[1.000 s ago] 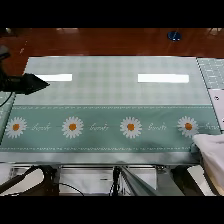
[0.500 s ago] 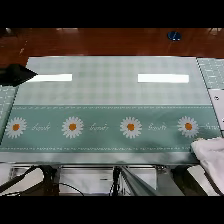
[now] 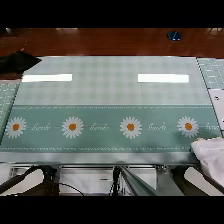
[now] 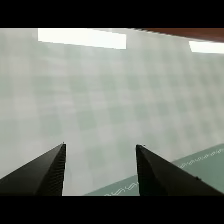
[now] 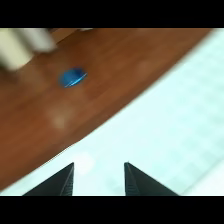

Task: Fold the shirts.

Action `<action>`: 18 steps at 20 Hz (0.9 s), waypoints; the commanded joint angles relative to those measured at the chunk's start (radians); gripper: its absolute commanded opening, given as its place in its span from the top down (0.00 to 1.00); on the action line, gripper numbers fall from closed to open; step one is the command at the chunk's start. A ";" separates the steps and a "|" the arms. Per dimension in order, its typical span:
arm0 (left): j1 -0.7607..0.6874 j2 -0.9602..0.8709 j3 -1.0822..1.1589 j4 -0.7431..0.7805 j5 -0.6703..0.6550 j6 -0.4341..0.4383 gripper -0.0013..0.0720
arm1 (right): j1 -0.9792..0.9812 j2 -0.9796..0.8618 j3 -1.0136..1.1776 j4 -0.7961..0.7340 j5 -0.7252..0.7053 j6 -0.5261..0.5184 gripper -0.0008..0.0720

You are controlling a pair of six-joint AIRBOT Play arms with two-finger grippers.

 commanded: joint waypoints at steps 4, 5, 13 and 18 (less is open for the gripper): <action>-0.474 -0.026 0.032 0.924 0.105 -0.370 0.30 | 0.686 -0.299 0.219 -0.407 1.002 -0.204 0.47; -0.525 -0.034 0.032 1.048 0.104 -0.497 0.30 | 0.725 -0.315 0.219 -0.483 1.093 -0.210 0.47; -0.573 -0.081 0.032 1.043 -0.129 -0.628 0.28 | 0.734 -0.286 0.219 -0.184 0.967 -0.188 0.36; -0.572 -0.112 0.032 0.988 -0.046 -0.627 0.28 | 0.734 -0.285 0.201 -0.176 0.934 -0.222 0.36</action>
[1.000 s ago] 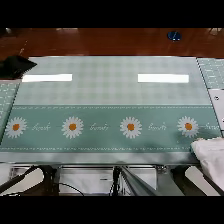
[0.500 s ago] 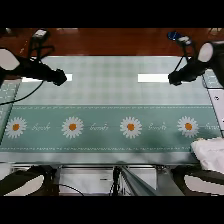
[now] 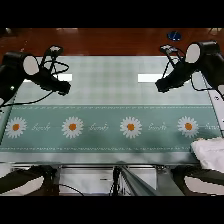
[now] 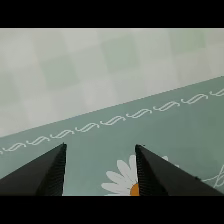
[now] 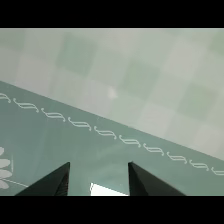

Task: Fold the shirts.

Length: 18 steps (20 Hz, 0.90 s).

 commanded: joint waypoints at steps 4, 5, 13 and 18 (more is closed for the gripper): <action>-0.013 -0.018 0.001 -0.016 0.083 -0.016 0.28 | 0.002 0.000 -0.005 -0.053 -0.021 -0.043 0.36; -0.013 -0.018 0.001 -0.016 0.083 -0.016 0.28 | 0.002 0.001 -0.005 -0.060 -0.021 -0.043 0.36; -0.013 -0.018 0.001 -0.016 0.083 -0.016 0.28 | 0.002 0.001 -0.005 -0.063 -0.026 -0.043 0.36; -0.013 -0.018 0.001 -0.016 0.083 -0.016 0.28 | 0.002 0.001 -0.005 -0.064 -0.026 -0.043 0.36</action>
